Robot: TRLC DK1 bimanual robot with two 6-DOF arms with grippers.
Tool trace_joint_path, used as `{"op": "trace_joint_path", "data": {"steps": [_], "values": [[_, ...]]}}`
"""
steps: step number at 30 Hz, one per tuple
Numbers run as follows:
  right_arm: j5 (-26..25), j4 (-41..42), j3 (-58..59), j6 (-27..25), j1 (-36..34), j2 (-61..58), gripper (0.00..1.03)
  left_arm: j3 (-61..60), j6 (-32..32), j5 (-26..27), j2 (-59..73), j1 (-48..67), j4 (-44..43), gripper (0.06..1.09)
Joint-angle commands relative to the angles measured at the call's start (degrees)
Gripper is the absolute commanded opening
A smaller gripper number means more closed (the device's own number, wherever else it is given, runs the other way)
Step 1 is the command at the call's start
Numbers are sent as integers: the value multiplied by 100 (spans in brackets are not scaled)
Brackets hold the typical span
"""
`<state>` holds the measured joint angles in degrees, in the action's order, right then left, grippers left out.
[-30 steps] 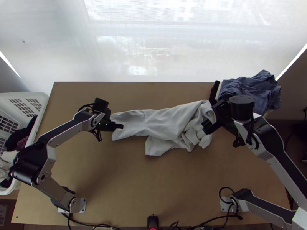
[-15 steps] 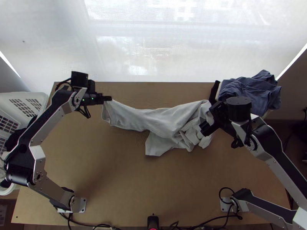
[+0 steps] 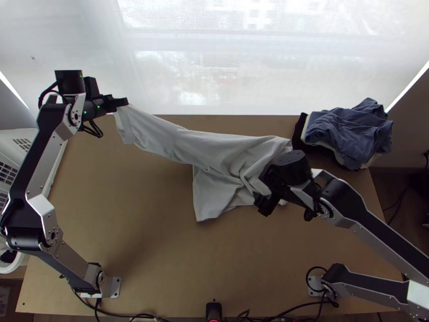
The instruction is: Fold the t-shirt
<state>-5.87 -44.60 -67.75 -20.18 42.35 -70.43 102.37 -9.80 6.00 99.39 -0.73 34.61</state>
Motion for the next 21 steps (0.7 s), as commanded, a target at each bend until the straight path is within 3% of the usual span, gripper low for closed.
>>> {"op": "trace_joint_path", "data": {"steps": [1,7,12,21], "values": [[253,-128,-160,76,1214,-779,99,143,22,-29,45,-129,-25,9],[684,259,-362,146,1838,-1754,98,-138,49,-37,-104,-120,2,9],[912,751,-424,507,2137,-2378,98,-525,66,-46,-324,-164,-25,9],[938,1182,-547,533,2076,-3082,98,-709,93,-37,-509,-190,-42,9]]}}
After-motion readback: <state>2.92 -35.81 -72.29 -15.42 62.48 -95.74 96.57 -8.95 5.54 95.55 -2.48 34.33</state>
